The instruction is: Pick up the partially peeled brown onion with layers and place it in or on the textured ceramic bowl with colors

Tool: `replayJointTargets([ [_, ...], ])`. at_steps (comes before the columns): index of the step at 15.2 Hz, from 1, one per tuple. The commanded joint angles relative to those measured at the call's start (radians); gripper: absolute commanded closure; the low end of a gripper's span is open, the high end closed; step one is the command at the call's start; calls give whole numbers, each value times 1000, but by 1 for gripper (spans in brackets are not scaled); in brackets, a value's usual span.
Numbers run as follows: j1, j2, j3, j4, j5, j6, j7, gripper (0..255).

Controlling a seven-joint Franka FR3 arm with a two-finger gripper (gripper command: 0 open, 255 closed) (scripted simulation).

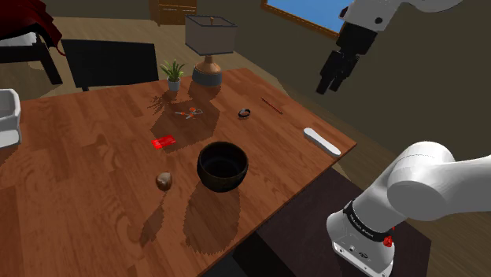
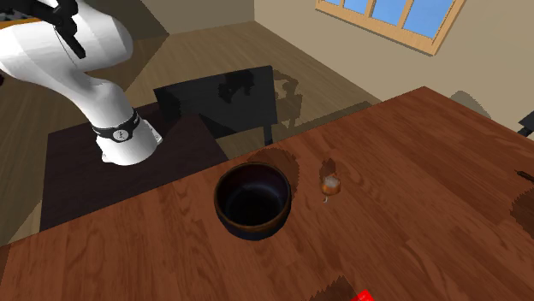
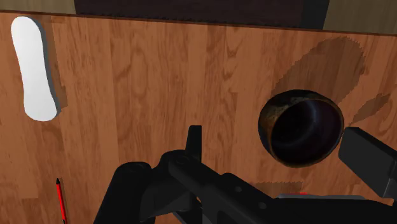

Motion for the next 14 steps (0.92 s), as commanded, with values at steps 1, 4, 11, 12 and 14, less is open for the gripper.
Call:
replayJointTargets([
  [1, 0, 0, 0, 0, 0, 0, 0, 0],
  [4, 22, 26, 58, -43, 41, 83, 56, 0],
  [11, 74, 146, 196, -95, 127, 290, 180, 0],
  [12, 81, 169, 216, -96, 137, 321, 198, 0],
  [14, 92, 221, 255, -95, 154, 382, 233, 0],
])
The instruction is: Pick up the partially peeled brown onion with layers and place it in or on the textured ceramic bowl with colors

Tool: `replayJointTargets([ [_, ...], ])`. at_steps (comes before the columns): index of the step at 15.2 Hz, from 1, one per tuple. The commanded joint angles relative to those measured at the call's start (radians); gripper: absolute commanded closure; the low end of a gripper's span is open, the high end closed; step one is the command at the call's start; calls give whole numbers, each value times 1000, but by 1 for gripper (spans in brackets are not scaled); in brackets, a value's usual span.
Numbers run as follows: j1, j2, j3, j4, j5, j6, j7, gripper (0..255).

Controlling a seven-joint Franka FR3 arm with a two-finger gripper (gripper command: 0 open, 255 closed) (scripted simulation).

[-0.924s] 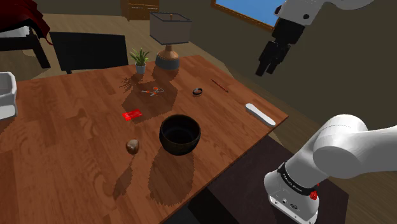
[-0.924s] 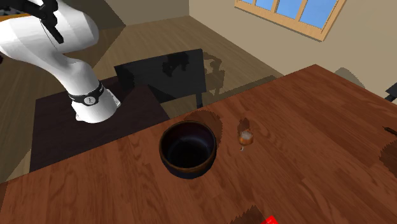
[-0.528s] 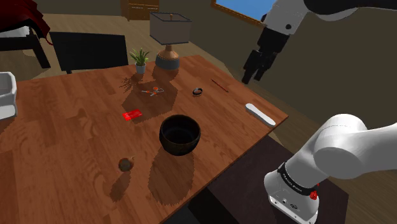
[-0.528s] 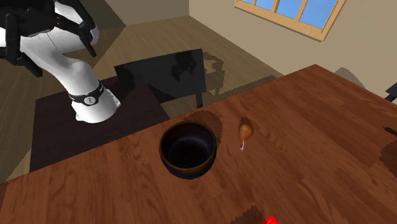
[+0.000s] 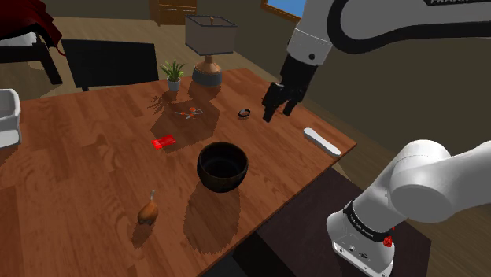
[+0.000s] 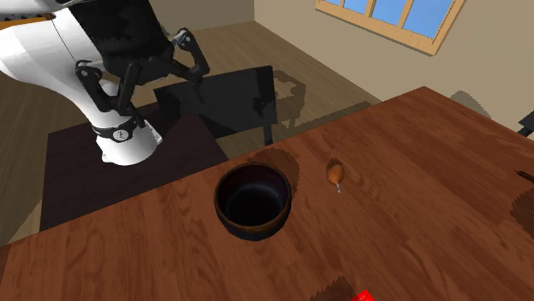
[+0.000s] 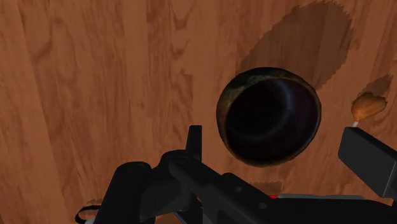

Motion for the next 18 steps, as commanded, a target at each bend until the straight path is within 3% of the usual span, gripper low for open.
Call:
replayJointTargets([
  [1, 12, 53, 41, -6, 18, 72, 37, 0],
  [6, 27, 212, 138, 32, 29, 219, 133, 0],
  [10, 28, 357, 213, 87, 0, 327, 225, 0],
  [14, 26, 516, 276, 163, -77, 419, 341, 0],
  [18, 40, 685, 311, 260, -203, 487, 482, 0],
])
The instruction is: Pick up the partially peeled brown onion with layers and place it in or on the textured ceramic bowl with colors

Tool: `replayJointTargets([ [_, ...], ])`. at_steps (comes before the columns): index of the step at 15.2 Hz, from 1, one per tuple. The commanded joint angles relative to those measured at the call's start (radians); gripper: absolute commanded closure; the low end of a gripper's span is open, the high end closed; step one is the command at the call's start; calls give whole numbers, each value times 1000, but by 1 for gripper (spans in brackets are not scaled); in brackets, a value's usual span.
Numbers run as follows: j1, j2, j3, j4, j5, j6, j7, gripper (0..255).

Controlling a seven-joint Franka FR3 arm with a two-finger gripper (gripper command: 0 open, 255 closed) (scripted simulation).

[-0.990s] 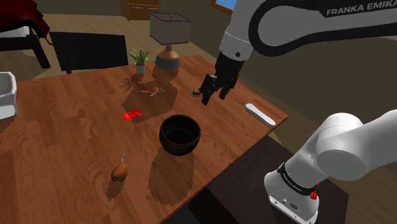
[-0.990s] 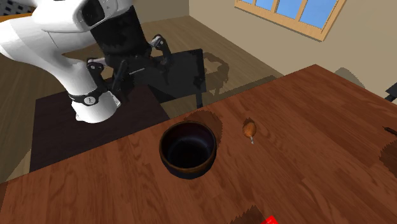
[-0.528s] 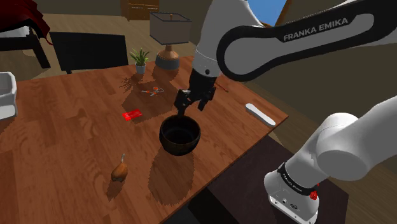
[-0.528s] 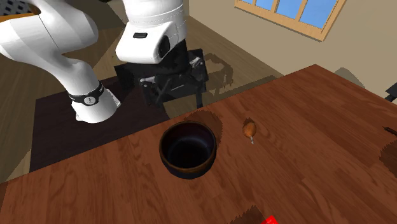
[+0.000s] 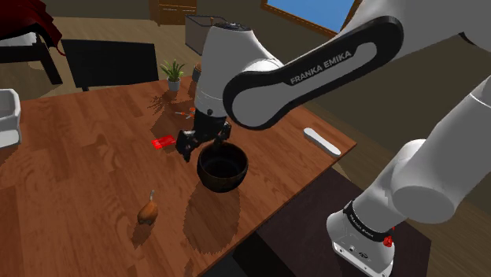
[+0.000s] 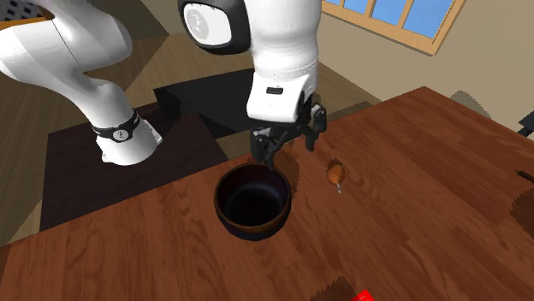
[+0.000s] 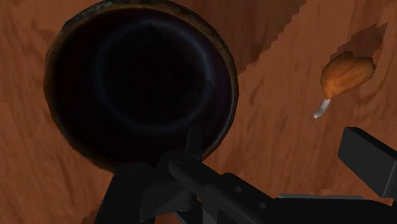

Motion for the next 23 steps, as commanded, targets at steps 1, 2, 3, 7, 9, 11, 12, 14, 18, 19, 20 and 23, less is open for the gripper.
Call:
replayJointTargets([
  [1, 15, 88, 9, 53, -72, 31, 77, 0],
  [2, 28, 131, 8, 83, -107, 40, 113, 0],
  [3, 43, 173, 3, 114, -143, 48, 148, 0],
  [7, 120, 337, -35, 253, -263, 60, 267, 0],
  [9, 143, 379, -50, 285, -288, 69, 290, 0],
  [11, 151, 401, -59, 287, -302, 87, 299, 0],
  [12, 155, 412, -64, 288, -308, 96, 303, 0],
  [14, 163, 435, -73, 291, -322, 114, 312, 0],
  [18, 170, 453, -80, 295, -332, 128, 319, 0],
  [19, 170, 453, -80, 295, -332, 128, 319, 0],
  [20, 170, 453, -80, 295, -332, 128, 319, 0],
  [23, 170, 452, -80, 295, -332, 128, 319, 0],
])
